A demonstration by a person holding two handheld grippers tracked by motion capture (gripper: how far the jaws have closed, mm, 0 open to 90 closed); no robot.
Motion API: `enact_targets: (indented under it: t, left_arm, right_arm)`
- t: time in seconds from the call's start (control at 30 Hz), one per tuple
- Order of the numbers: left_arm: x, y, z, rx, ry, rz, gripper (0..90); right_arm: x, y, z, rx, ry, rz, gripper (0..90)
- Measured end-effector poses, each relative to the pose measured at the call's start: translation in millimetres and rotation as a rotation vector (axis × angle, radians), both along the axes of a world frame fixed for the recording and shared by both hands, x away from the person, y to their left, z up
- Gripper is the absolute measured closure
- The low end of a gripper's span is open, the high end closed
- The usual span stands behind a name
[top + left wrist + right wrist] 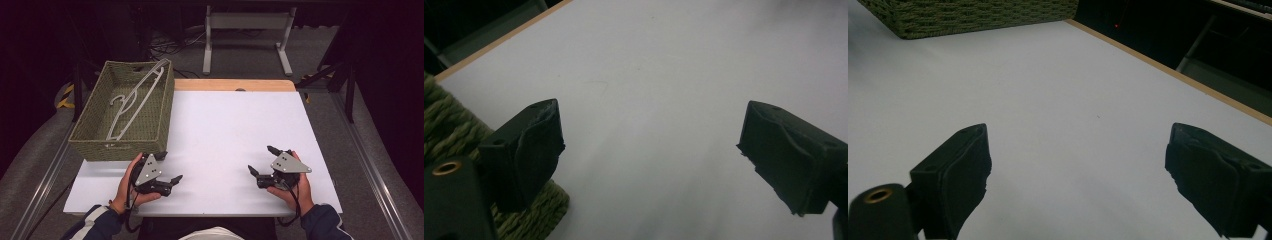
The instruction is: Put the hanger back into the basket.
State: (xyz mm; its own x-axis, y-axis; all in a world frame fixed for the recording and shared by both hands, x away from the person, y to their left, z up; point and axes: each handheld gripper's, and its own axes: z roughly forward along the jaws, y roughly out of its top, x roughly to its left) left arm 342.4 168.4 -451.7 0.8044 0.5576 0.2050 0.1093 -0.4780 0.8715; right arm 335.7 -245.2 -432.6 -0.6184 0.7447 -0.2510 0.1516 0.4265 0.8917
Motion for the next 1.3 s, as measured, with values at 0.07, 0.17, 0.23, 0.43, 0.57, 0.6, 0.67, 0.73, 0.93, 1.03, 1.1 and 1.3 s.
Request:
enact_targets:
  t: [0.07,0.17,0.23,0.43,0.57,0.6,0.67,0.73,0.93,1.03,1.1,1.3]
  left_arm:
    - [-2.6,4.2,0.2,-0.008,0.004,0.004,10.9]
    - [-6.4,11.8,1.2,-0.025,0.000,0.011,9.6]
    - [-8.1,16.1,2.5,-0.032,-0.009,0.013,8.3]
    - [-7.8,24.1,3.9,-0.057,-0.014,0.048,7.0]
    - [-6.5,22.9,3.0,-0.037,-0.016,0.057,6.4]
    - [-5.9,22.4,2.9,-0.041,-0.019,0.054,6.4]
    - [-6.0,21.5,3.0,-0.042,-0.018,0.057,6.1]
    - [-5.9,21.5,3.4,-0.039,-0.021,0.058,5.7]
    - [-7.6,24.1,6.0,-0.053,-0.038,0.069,5.1]
    - [-9.9,27.2,7.8,-0.073,-0.046,0.077,5.0]
    - [-10.5,29.5,8.9,-0.069,-0.052,0.089,4.6]
    - [-7.2,30.7,9.4,-0.079,-0.048,0.100,4.6]
  right_arm:
    - [-0.2,0.2,-0.1,-0.001,0.000,0.001,11.5]
    - [0.1,-0.3,0.2,0.001,-0.003,-0.001,11.5]
    - [0.3,-0.5,0.1,0.004,-0.002,-0.003,11.5]
    - [0.3,-1.2,0.3,0.002,-0.003,0.001,11.5]
    - [-0.6,-0.7,0.2,-0.003,-0.005,0.007,11.5]
    - [-0.6,-1.0,0.3,-0.002,-0.006,0.008,11.5]
    - [-0.9,-1.6,0.6,0.001,-0.007,0.008,11.5]
    - [-1.0,-1.7,0.5,0.002,-0.007,0.008,11.5]
    - [-1.9,0.0,1.5,-0.007,-0.014,0.012,11.5]
    - [-2.5,1.5,2.0,-0.009,-0.014,0.011,11.5]
    - [-2.8,2.3,3.1,-0.005,-0.020,0.012,11.5]
    - [-2.2,2.6,1.7,-0.009,-0.013,0.016,11.5]
